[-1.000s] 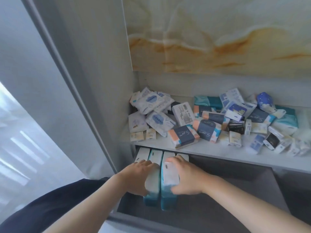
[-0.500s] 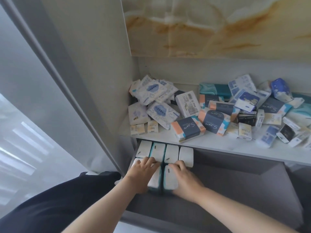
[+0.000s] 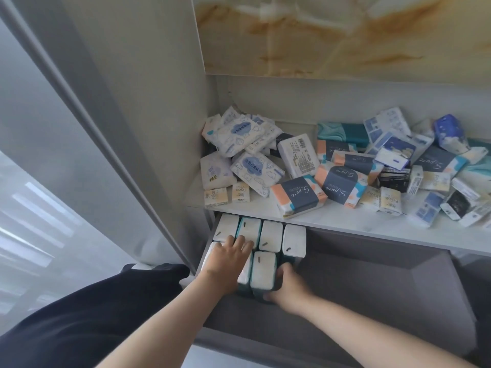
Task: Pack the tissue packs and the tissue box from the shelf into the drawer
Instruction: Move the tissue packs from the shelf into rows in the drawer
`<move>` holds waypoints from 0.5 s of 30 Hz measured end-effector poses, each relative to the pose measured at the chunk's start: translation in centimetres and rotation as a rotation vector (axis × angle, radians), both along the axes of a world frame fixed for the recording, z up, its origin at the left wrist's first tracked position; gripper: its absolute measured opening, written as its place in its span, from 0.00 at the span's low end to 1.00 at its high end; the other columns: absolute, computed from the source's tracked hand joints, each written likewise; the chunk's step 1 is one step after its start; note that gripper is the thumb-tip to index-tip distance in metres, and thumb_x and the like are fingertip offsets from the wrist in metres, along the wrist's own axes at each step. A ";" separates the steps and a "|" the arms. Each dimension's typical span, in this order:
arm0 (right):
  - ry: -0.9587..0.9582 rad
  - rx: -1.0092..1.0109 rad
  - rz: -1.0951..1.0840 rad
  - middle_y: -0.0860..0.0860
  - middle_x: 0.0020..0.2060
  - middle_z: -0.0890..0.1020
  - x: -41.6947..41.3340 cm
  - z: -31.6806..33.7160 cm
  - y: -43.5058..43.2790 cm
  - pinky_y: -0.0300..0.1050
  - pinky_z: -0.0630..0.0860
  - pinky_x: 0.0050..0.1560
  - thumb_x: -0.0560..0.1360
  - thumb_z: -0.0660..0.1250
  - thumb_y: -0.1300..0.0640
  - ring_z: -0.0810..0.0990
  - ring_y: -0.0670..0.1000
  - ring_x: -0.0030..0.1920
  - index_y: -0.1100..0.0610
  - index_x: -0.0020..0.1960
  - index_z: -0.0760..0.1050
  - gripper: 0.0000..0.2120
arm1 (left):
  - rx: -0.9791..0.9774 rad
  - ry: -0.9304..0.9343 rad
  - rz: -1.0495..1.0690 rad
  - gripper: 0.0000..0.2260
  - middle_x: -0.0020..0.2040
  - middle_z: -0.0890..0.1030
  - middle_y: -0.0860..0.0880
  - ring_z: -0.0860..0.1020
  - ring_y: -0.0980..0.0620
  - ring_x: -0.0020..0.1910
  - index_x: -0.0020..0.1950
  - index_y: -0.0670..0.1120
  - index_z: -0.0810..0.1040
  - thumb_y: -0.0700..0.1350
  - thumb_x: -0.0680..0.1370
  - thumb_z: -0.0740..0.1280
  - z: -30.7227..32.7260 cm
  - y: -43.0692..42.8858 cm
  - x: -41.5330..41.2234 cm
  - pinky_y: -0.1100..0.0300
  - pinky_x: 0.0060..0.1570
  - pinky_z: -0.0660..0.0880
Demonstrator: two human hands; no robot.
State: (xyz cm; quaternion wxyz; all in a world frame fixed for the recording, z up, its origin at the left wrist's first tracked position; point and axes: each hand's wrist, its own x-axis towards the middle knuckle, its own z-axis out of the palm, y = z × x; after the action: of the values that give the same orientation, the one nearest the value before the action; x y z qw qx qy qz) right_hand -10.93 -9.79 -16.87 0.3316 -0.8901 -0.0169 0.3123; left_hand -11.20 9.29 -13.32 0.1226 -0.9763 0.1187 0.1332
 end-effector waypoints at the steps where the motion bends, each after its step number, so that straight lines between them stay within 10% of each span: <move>1: 0.067 0.048 -0.054 0.48 0.51 0.77 0.2 -0.3 0.2 0.47 0.79 0.46 0.66 0.79 0.51 0.78 0.50 0.50 0.52 0.55 0.65 0.27 | -0.021 -0.004 -0.019 0.43 0.67 0.63 0.46 0.67 0.44 0.62 0.75 0.48 0.53 0.55 0.68 0.73 0.0 0.2 0.0 0.51 0.52 0.75; 9: 0.553 0.168 -0.160 0.53 0.61 0.78 1.1 0.3 -0.3 0.50 0.83 0.52 0.74 0.74 0.57 0.83 0.51 0.55 0.56 0.65 0.64 0.25 | -0.081 0.042 -0.033 0.47 0.75 0.54 0.48 0.58 0.45 0.72 0.79 0.54 0.47 0.71 0.68 0.65 -0.2 -0.3 -0.4 0.48 0.60 0.73; 15: 0.418 0.035 0.012 0.51 0.57 0.78 0.9 0.6 -0.3 0.43 0.75 0.40 0.73 0.69 0.53 0.79 0.50 0.49 0.43 0.65 0.61 0.25 | -0.080 0.029 -0.036 0.44 0.73 0.58 0.48 0.62 0.45 0.70 0.79 0.52 0.50 0.66 0.70 0.67 -0.2 -0.3 0.2 0.49 0.59 0.73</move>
State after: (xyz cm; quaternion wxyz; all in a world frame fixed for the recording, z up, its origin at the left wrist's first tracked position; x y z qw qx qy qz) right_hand -10.03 -10.06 -16.22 0.3412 -0.7999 0.0416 0.4920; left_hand -10.99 8.95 -13.53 0.0841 -0.9760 0.1435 0.1404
